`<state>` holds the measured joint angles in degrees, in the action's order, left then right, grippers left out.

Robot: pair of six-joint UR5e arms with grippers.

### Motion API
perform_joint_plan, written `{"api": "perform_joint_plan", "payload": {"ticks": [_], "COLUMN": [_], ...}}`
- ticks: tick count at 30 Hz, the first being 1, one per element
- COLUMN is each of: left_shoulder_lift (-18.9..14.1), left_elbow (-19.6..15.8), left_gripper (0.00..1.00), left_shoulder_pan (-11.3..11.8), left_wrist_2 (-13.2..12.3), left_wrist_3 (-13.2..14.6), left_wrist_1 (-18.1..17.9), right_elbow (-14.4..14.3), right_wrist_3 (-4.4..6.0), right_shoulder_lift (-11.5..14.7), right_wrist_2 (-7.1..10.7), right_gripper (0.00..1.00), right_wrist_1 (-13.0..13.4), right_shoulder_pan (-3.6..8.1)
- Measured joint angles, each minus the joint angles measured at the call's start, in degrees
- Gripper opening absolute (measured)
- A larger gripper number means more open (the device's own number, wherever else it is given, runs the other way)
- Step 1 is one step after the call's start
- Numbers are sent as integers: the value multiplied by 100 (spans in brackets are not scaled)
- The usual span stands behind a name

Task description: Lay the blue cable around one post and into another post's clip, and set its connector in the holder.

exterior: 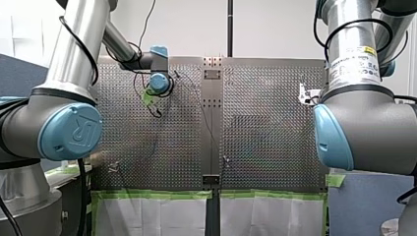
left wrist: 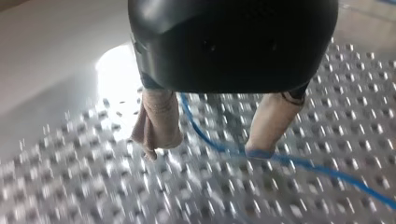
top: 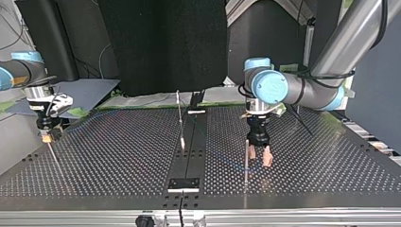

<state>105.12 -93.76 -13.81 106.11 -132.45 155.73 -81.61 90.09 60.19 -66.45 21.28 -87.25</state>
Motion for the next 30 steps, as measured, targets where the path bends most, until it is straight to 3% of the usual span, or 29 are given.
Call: {"api": "perform_joint_plan", "payload": {"ticks": [5,13,21,30], "left_shoulder_lift": [-190,-229,-309,-725], "left_elbow": [-17,-38,-85,-420], "left_gripper": [100,100,100,100], "left_shoulder_pan": [-92,-171,-267,-314], "left_wrist_2": [-28,11,356,750], "left_wrist_3": [166,348,737,1196], "left_wrist_1": [184,501,900,1253], "right_elbow": [0,1,0,2], "right_wrist_3": [-5,-4,0,8], "right_shoulder_lift": [1,1,0,1], "right_wrist_2": [0,0,0,0], "right_gripper": [99,99,99,99], "right_wrist_1": [0,0,0,4], "right_shoulder_pan": [-1,0,2,2]}}
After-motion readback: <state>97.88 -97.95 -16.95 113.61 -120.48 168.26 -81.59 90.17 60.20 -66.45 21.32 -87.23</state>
